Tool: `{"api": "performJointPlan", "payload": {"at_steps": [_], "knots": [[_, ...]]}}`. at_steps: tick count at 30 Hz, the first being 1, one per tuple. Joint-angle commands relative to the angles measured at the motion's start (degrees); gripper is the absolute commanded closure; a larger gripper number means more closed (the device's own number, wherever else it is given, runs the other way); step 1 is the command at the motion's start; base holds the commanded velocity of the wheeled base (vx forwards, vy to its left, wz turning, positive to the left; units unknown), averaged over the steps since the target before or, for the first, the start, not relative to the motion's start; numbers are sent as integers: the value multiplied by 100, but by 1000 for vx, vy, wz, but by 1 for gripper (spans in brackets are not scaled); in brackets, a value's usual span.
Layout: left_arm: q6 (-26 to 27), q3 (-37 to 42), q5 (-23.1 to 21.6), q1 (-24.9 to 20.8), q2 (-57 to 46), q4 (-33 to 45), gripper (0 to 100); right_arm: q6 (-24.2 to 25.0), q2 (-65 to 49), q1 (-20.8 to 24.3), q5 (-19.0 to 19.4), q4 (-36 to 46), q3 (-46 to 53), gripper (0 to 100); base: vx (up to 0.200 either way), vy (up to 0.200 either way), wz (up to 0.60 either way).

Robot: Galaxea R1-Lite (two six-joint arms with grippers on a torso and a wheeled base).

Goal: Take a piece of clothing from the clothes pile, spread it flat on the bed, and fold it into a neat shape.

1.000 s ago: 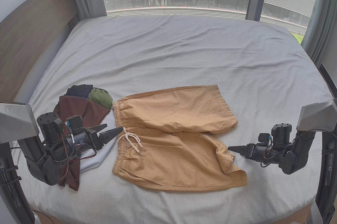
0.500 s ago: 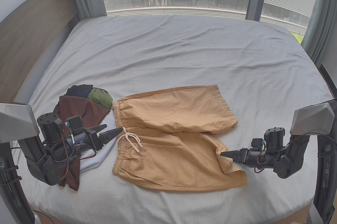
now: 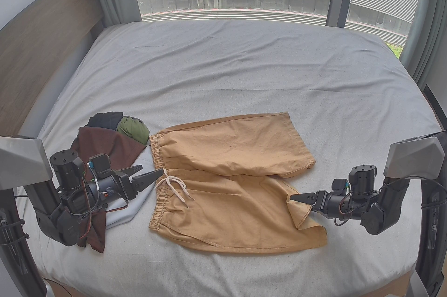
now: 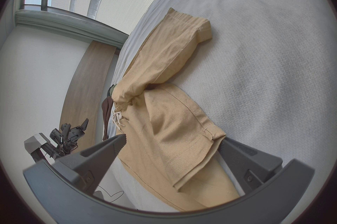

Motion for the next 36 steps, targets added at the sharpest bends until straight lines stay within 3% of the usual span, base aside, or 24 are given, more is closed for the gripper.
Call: {"api": "performJointPlan", "payload": {"at_steps": [1,14,15,28,36], "knots": [[6,0,1,-2,27,-3,0,-2,-45,-15,-1,-11,-17,0,0,0,0],[6,-9,1,-2,18,-3,0,-11,52,-76,-142,-90,-104,0,0,0,0],[6,-9,1,-2,9,-3,0,-11,52,-76,-142,-90,-131,100,0,0,0],[6,0,1,-2,9,-3,0,-28,52,-120,-142,-90,-140,100,0,0,0],[6,-18,1,7,18,-3,0,-37,-27,-446,-159,-90,-491,100,0,0,0]]}}
